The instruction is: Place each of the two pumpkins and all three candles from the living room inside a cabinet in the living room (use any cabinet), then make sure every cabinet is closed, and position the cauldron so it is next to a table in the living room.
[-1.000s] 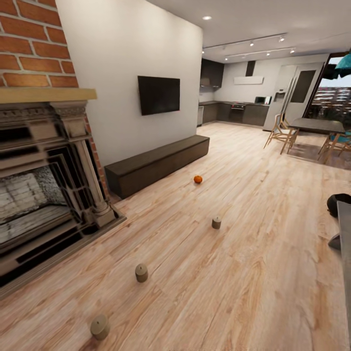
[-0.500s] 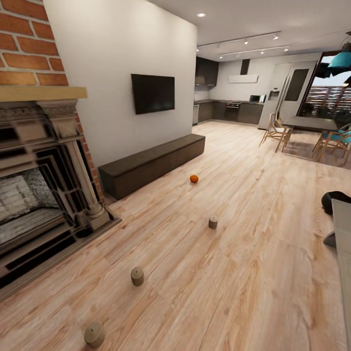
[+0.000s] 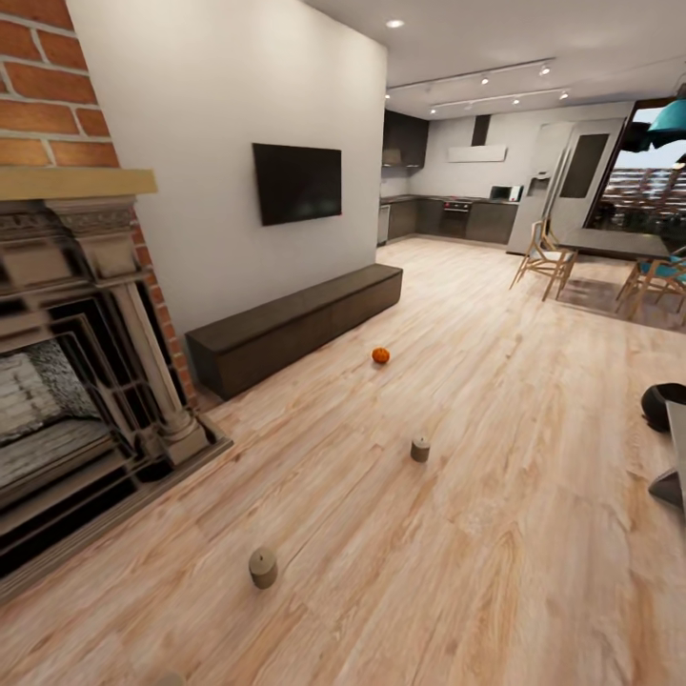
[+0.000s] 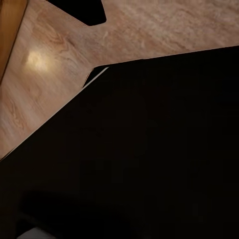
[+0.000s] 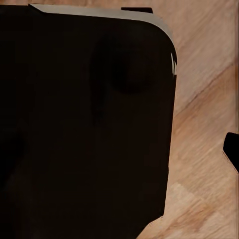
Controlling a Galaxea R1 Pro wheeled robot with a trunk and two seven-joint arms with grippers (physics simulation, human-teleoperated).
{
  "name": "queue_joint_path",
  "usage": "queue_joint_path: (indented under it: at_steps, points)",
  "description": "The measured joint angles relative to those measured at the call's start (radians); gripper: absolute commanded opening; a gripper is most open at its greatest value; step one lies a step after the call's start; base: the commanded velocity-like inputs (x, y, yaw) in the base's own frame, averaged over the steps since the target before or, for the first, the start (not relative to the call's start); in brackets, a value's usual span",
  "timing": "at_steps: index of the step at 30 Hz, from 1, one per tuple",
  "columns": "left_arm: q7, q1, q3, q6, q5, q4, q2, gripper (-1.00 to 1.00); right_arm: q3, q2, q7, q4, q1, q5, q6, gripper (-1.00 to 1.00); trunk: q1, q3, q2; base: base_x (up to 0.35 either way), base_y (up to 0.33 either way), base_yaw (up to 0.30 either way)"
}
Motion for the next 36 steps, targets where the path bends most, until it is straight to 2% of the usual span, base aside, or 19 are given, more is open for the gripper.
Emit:
queue_joint_path:
  at_steps: [12, 29, 36]
  points:
    - [0.000, 0.000, -0.001, 0.000, -0.003, -0.001, -0.002, 1.00, 0.000, 0.001, 0.000, 0.000, 0.000, 0.000, 0.000, 1.00, 0.000, 0.000, 0.000, 0.297, -0.129, 0.000]
    - [0.000, 0.000, -0.001, 0.000, -0.003, -0.001, -0.001, 1.00, 0.000, 0.001, 0.000, 0.000, 0.000, 0.000, 0.000, 1.00, 0.001, 0.000, 0.000, 0.022, -0.016, 0.000]
    - [0.000, 0.000, -0.002, 0.000, -0.003, -0.002, -0.002, 1.00, 0.000, 0.000, 0.000, 0.000, 0.000, 0.000, 0.000, 1.00, 0.000, 0.000, 0.000, 0.252, 0.000, 0.000]
